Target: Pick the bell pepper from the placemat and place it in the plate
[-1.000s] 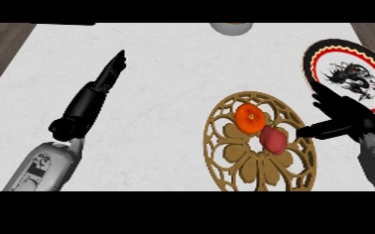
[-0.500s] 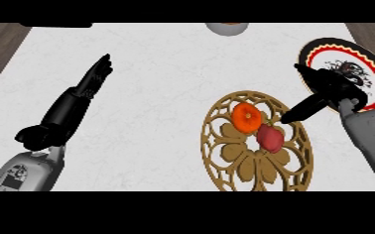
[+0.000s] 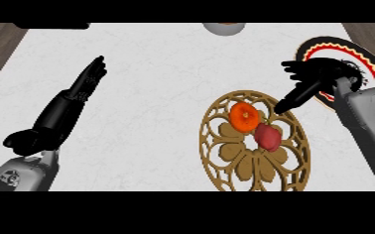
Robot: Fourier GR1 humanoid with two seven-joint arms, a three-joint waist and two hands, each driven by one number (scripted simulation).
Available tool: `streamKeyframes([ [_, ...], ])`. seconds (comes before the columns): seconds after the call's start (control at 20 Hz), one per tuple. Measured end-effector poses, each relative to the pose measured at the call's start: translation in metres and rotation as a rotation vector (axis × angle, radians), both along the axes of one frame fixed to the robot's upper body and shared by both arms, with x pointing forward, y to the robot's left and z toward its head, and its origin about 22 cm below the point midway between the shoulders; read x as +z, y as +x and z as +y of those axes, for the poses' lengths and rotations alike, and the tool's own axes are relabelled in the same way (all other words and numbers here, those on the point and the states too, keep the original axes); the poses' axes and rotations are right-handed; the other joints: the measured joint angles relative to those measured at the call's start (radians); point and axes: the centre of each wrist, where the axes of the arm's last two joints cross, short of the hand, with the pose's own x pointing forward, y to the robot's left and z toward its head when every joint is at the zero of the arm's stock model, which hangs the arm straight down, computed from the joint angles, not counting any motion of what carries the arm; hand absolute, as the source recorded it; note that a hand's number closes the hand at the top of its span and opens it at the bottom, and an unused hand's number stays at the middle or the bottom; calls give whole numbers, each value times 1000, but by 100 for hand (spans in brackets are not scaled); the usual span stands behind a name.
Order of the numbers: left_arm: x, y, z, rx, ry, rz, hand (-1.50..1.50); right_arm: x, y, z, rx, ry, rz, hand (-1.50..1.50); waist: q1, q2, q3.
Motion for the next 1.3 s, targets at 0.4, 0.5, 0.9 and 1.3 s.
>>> streamKeyframes([
  [0.4,0,-1,-1,-1,2,1,0,12,12,-30,-2,-29,92,-150,1,2,0],
  [0.5,0,1,0,1,4,1,0,14,14,-36,-14,-32,106,-150,-1,3,0],
  [0.9,4,-2,2,4,0,1,0,1,15,-44,-1,2,149,-150,-5,1,0],
  [1.3,5,0,1,7,5,-1,0,-26,13,-37,63,22,219,-150,-6,1,1],
])
